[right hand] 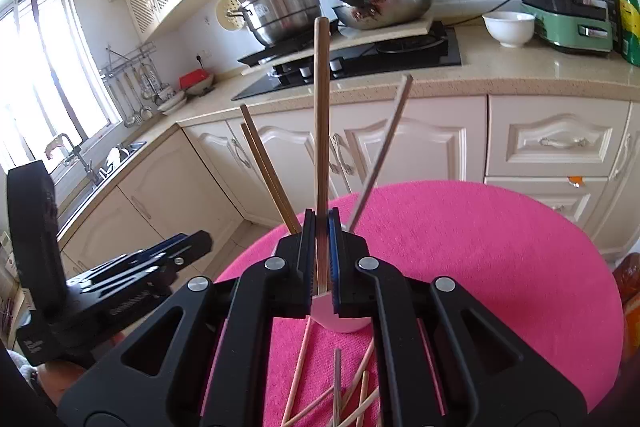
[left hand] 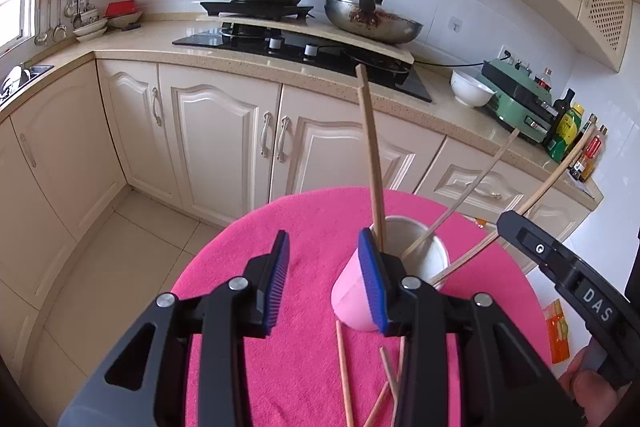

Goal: Organize utensils
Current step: 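Open the left gripper to drop its chopstick into the cup while the right gripper releases, then grasp a chopstick on the table with the left gripper while the right gripper moves back down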

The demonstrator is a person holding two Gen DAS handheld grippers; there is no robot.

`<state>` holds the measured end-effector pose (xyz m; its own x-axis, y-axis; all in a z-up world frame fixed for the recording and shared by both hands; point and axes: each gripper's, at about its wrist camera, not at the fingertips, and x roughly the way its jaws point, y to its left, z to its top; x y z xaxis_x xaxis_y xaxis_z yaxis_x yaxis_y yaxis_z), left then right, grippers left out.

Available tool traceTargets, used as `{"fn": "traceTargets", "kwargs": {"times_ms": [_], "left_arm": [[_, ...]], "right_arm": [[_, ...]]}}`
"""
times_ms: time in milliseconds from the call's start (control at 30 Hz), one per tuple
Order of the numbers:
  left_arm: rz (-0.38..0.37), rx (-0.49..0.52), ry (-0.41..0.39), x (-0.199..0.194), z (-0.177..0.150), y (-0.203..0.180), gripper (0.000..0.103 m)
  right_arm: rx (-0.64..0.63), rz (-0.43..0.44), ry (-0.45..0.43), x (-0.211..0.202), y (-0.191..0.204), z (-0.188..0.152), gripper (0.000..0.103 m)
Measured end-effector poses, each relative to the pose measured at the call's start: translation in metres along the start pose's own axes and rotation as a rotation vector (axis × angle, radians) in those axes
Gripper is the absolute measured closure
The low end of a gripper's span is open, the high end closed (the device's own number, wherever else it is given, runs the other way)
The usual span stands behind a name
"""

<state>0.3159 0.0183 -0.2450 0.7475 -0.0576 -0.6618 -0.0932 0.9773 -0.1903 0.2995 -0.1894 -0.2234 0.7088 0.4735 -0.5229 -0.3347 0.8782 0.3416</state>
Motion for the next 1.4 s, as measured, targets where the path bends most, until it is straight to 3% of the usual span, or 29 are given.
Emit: {"fn": "traceTargets", "kwargs": {"times_ms": [433, 633, 800, 1167, 1400], "left_arm": [[-0.007, 0.037, 0.159, -0.004, -0.031, 0.011, 0.067], [-0.037, 0.063, 0.246, -0.002, -0.046, 0.007, 0.067], [-0.065, 0.105, 0.358, 0.011, -0.07, -0.006, 0.067], [-0.106, 0.214, 0.617, 0.045, -0.124, -0.032, 0.067], [-0.133, 0.207, 0.676, 0.047, -0.141, -0.028, 0.068]], "right_arm": [[0.07, -0.048, 0.009, -0.007, -0.005, -0.009, 0.093], [0.072, -0.067, -0.027, -0.026, -0.004, -0.008, 0.059], [0.041, -0.096, -0.027, -0.045, -0.007, -0.014, 0.058], [0.078, -0.189, 0.183, -0.042, -0.036, -0.066, 0.058], [0.109, -0.21, 0.303, -0.032, -0.046, -0.094, 0.058]]}}
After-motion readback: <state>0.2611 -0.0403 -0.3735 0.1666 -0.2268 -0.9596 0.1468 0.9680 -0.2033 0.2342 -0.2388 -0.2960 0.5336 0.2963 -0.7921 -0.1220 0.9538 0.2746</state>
